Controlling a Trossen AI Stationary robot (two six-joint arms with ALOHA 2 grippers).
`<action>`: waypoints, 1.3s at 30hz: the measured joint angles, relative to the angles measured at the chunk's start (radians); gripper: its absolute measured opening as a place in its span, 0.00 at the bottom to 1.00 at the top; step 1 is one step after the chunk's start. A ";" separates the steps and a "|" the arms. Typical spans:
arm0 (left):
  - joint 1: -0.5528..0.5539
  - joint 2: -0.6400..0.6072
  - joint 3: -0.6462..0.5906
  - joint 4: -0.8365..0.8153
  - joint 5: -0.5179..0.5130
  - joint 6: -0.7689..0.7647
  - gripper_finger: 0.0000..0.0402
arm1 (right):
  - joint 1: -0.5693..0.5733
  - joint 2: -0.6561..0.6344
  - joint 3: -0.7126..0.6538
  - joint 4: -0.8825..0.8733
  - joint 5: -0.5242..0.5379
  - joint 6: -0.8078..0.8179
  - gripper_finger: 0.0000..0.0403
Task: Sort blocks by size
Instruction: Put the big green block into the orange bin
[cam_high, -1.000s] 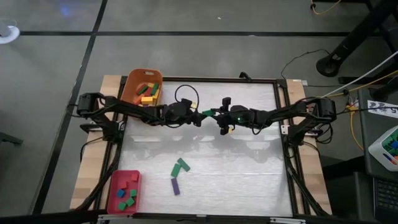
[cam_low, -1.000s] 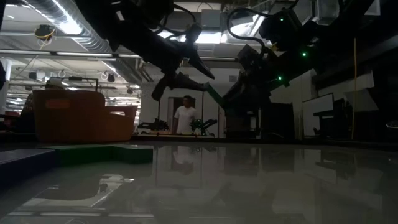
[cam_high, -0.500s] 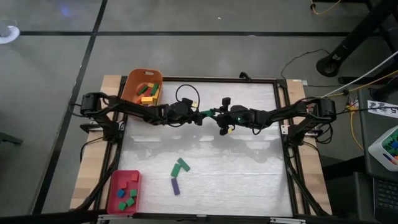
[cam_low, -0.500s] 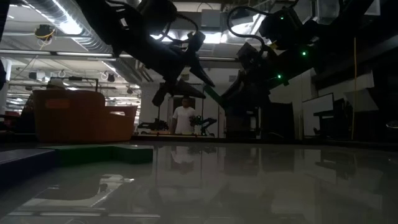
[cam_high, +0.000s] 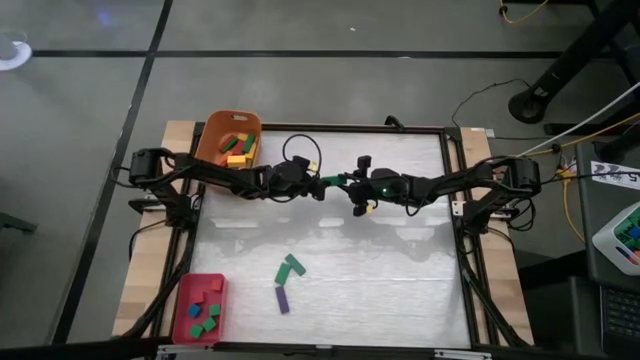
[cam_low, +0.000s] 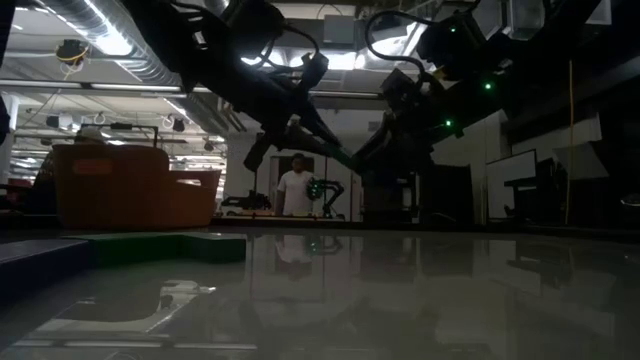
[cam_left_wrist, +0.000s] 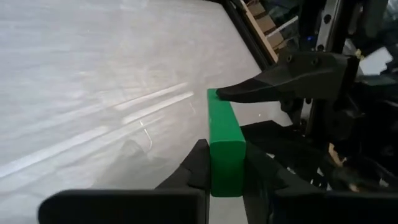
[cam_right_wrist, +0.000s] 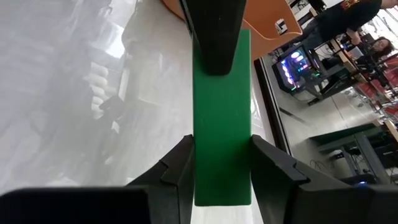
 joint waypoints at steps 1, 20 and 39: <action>0.002 -0.003 0.000 -0.004 0.006 0.013 0.09 | 0.001 0.000 0.000 -0.001 -0.001 0.000 0.31; 0.139 -0.594 0.001 -0.777 -0.188 0.323 0.09 | 0.094 0.000 0.050 -0.011 -0.231 0.146 0.58; 0.138 -0.866 -0.003 -1.295 -0.396 0.104 0.34 | 0.397 0.079 0.115 0.075 -0.044 0.351 0.57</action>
